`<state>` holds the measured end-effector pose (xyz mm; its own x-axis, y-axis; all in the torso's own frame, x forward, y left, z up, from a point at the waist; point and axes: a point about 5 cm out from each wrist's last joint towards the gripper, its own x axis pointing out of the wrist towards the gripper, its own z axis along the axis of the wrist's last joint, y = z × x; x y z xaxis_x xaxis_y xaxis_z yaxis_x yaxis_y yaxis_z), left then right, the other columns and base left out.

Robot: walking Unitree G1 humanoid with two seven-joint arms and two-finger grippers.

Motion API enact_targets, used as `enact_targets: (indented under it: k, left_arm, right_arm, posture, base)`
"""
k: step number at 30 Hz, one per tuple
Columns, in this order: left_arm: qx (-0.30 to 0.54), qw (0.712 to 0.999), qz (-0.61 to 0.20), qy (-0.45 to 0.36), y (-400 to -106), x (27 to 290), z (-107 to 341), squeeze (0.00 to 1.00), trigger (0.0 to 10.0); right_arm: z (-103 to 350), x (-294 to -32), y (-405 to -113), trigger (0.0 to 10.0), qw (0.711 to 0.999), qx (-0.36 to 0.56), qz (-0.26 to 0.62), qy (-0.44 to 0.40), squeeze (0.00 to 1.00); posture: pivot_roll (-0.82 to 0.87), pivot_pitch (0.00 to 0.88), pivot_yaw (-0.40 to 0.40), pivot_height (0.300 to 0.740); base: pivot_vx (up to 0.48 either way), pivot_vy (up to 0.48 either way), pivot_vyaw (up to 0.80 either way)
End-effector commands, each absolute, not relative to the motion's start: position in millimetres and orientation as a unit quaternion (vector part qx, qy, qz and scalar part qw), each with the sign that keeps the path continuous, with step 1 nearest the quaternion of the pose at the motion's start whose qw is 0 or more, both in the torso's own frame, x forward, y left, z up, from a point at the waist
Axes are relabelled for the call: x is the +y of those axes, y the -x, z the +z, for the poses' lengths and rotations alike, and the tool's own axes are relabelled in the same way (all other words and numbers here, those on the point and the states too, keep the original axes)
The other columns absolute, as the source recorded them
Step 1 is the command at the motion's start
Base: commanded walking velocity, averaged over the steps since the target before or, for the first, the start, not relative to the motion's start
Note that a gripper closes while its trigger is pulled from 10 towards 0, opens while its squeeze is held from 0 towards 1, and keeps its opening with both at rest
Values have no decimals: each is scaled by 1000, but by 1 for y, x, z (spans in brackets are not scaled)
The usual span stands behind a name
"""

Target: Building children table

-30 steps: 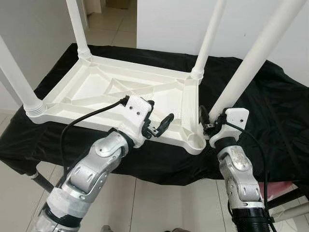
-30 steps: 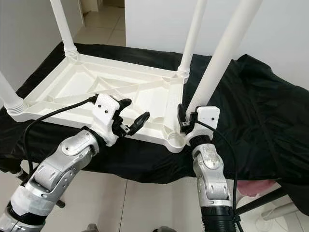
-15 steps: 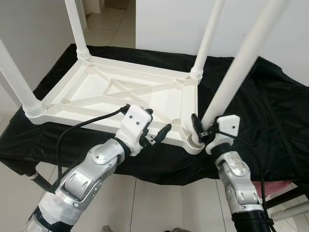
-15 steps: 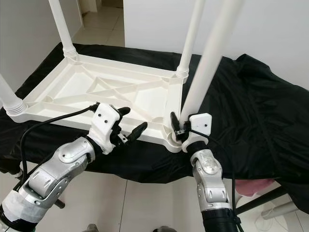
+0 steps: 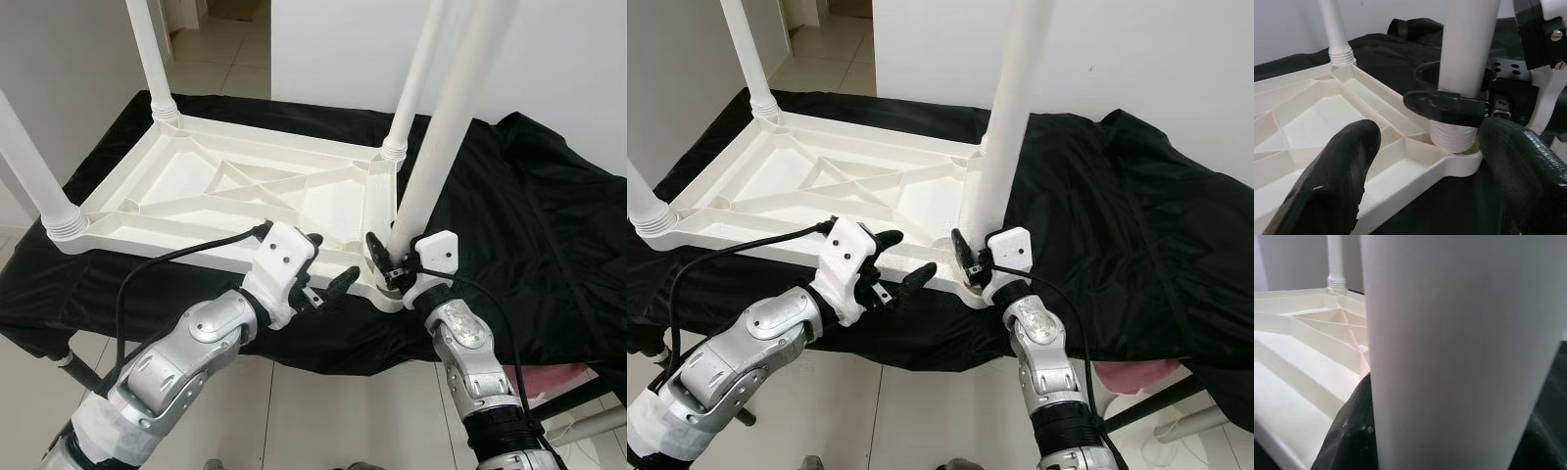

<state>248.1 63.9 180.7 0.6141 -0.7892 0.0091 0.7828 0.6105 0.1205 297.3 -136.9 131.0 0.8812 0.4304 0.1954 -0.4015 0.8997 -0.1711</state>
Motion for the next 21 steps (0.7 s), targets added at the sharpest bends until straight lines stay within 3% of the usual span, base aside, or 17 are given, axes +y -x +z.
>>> enact_targets:
  k: [1,9,21]
  left_arm:
    - [-21,813,-578,-58,-234,56,181,0,10000]
    - [-23,815,-576,-57,-238,58,185,0,10000]
    - [-21,818,-571,-60,-241,59,187,0,10000]
  right_arm:
    - [108,-136,-291,10000,967,-66,236,63,0]
    - [103,-142,-285,10000,967,-64,237,68,0]
    - [98,-166,-292,10000,986,-50,158,34,0]
  posture:
    - [25,1,-49,740]
    - [19,0,-40,740]
    - [8,3,-29,740]
  base:
    - [0,0,0]
    - [0,0,0]
    - [0,0,0]
